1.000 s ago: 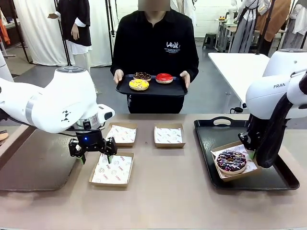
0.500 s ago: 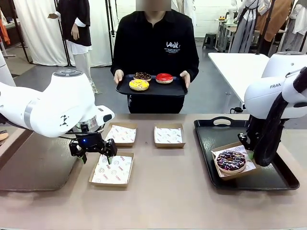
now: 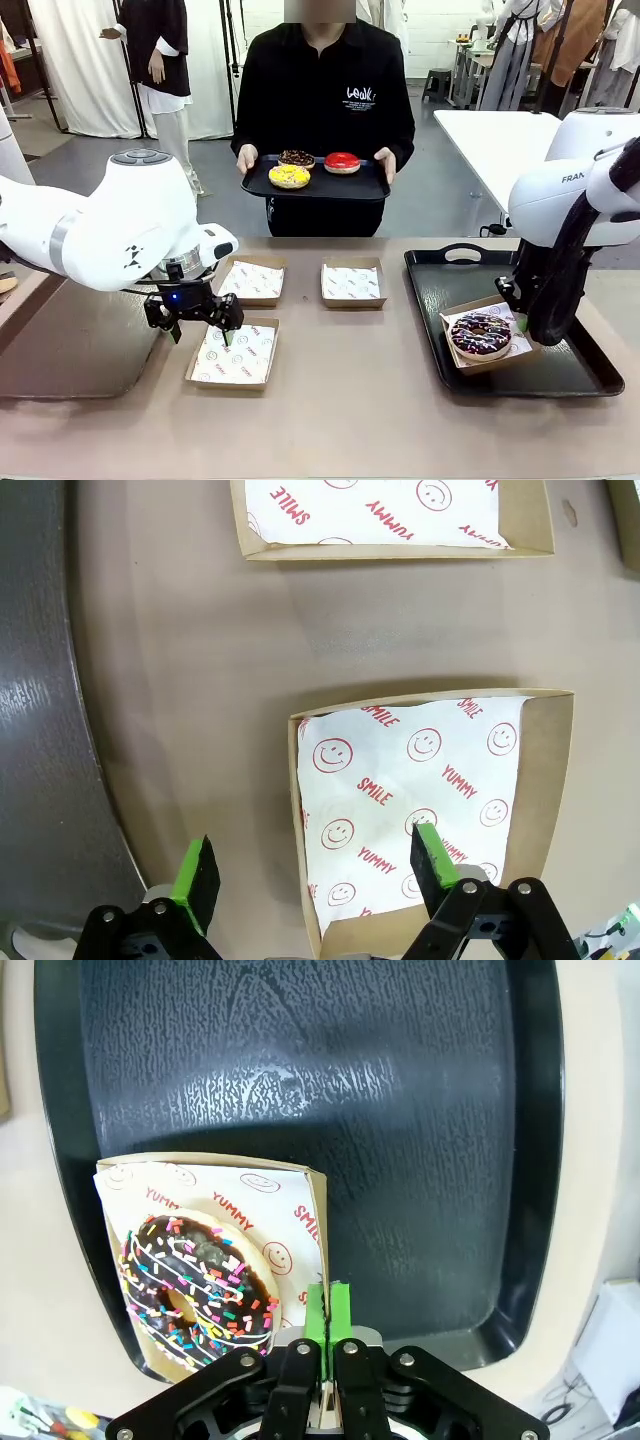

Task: Individually package the donuts and arrange them on the tray.
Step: Place the picked Paper togo box on the Handle tray while simultaneously picking up another Paper togo box from the table with the other hand.

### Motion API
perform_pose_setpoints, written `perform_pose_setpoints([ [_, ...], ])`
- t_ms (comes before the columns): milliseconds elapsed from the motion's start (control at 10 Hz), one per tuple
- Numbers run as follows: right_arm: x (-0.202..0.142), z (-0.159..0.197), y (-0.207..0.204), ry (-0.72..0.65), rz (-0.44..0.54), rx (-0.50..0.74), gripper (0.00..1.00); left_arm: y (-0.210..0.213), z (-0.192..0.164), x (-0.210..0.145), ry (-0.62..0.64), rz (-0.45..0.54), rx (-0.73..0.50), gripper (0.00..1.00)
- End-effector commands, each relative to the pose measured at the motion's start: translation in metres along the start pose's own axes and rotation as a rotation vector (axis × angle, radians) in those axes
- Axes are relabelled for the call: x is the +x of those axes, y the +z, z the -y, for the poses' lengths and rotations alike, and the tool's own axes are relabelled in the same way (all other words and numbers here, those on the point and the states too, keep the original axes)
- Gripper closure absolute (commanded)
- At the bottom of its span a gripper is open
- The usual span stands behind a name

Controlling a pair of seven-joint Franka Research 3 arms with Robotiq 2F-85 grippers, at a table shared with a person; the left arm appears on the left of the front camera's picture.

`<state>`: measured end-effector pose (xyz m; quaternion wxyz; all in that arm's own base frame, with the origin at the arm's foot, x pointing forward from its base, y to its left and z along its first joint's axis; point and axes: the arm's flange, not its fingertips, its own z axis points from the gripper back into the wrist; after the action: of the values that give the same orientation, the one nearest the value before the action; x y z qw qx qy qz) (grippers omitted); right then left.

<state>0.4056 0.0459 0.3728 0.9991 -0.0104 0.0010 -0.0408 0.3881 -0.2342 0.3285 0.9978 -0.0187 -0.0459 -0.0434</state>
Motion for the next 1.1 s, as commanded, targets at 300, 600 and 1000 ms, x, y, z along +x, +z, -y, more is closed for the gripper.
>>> perform_pose_setpoints([
  [300, 0.005, -0.004, -0.001, -0.007, -0.008, 0.041, 0.04, -0.008, 0.0, 0.001, -0.043, 0.016, -0.014, 0.59],
  [600, 0.003, -0.001, 0.004, -0.015, 0.001, 0.055, 0.0, -0.005, -0.001, 0.001, -0.05, 0.017, -0.019, 1.0],
  [1000, -0.001, 0.01, 0.01, -0.019, 0.019, 0.095, 0.0, -0.006, -0.001, 0.001, -0.049, 0.006, -0.015, 1.0],
])
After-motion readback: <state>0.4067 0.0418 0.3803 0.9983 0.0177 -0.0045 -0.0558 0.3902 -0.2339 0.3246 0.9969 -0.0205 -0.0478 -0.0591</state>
